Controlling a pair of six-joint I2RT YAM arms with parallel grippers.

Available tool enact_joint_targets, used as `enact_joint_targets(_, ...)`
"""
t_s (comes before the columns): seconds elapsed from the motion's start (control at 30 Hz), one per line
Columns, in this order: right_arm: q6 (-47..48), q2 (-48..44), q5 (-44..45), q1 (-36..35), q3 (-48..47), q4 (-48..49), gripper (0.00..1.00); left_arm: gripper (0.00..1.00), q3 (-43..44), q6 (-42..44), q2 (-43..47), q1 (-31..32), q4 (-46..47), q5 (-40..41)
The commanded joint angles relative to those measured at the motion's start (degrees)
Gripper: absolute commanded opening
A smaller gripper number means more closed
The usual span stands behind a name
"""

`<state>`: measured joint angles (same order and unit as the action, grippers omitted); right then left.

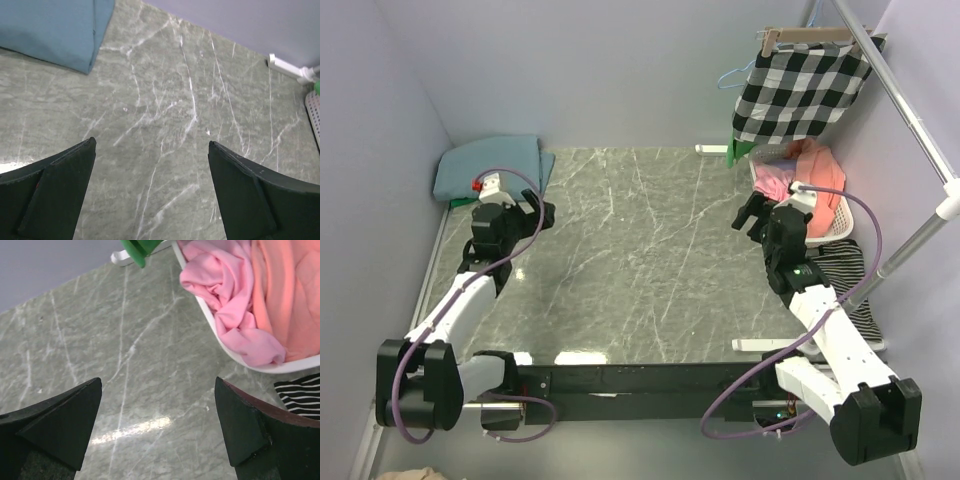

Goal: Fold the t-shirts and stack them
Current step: Grab crumpled tshirt from bin with the right arm

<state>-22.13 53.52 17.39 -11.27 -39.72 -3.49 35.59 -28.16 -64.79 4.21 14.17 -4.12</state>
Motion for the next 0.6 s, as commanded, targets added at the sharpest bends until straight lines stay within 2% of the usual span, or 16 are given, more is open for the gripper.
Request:
enact_joint_targets(0.0, 1.82, 1.22, 5.45, -0.25, -0.7, 2.87, 1.0, 1.0, -0.35, -2.07, 4.05, -0.08, 2.52, 3.42)
enact_joint_targets(0.13, 2.17, 6.5, 11.52, 0.37, -9.82, -4.15, 1.0, 0.99, -1.05, -4.26, 5.91, -0.08, 3.32, 3.94)
enact_joint_targets(0.27, 2.97, 11.6, 15.65, 3.17, -19.23, -7.05, 1.0, 0.99, 0.61, -5.41, 2.06, -0.34, 2.27, 0.44)
enact_joint_targets(0.43, -1.33, 23.72, 7.78, 16.24, -36.26, -15.22, 1.0, 0.99, 5.89, -4.45, -6.56, -1.39, -1.52, -9.05)
enact_joint_targets(0.57, -2.04, 33.91, 3.46, 21.71, -45.25, -17.43, 1.0, 0.99, 7.2, -4.62, -13.23, -1.39, 0.85, -14.94)
